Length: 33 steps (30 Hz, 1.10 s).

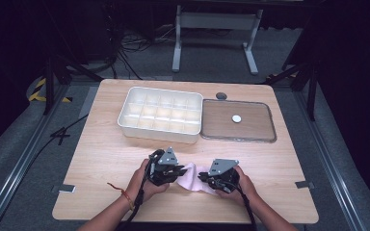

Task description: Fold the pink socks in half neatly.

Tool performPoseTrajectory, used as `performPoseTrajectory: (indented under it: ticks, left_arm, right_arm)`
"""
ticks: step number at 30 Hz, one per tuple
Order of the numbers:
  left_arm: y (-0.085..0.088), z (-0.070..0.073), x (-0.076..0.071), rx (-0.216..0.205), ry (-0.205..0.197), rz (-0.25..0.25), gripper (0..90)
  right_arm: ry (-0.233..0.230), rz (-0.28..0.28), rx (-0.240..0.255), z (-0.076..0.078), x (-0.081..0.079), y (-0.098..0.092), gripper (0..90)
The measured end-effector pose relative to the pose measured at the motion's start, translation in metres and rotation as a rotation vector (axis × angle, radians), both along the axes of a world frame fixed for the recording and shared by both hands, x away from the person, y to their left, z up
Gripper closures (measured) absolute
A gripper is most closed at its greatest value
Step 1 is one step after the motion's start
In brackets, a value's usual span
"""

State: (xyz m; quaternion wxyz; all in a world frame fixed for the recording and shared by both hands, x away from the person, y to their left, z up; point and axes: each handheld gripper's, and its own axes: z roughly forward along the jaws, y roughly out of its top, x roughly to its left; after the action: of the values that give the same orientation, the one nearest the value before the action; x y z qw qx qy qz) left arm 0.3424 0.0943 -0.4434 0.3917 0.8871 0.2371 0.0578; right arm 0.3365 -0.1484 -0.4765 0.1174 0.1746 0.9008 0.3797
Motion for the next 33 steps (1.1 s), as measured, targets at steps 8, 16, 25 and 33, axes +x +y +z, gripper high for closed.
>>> performPoseTrajectory:
  ticks: [8,16,25,33]
  left_arm:
    - [0.003,-0.001,0.001,0.009,0.009,0.009,83.2]
    - [0.008,-0.002,0.000,0.025,0.010,0.012,83.2]
    - [0.010,-0.002,0.000,0.017,0.003,0.015,83.4]
    - [0.017,0.001,-0.001,0.006,0.003,0.020,83.4]
  right_arm:
    - [0.008,-0.013,-0.002,0.001,0.001,0.002,85.6]
    - [0.005,-0.032,0.032,0.007,0.003,0.000,89.1]
    - [0.023,-0.011,0.015,0.001,0.005,0.011,89.0]
    - [0.015,-0.007,0.016,0.000,0.008,0.023,89.1]
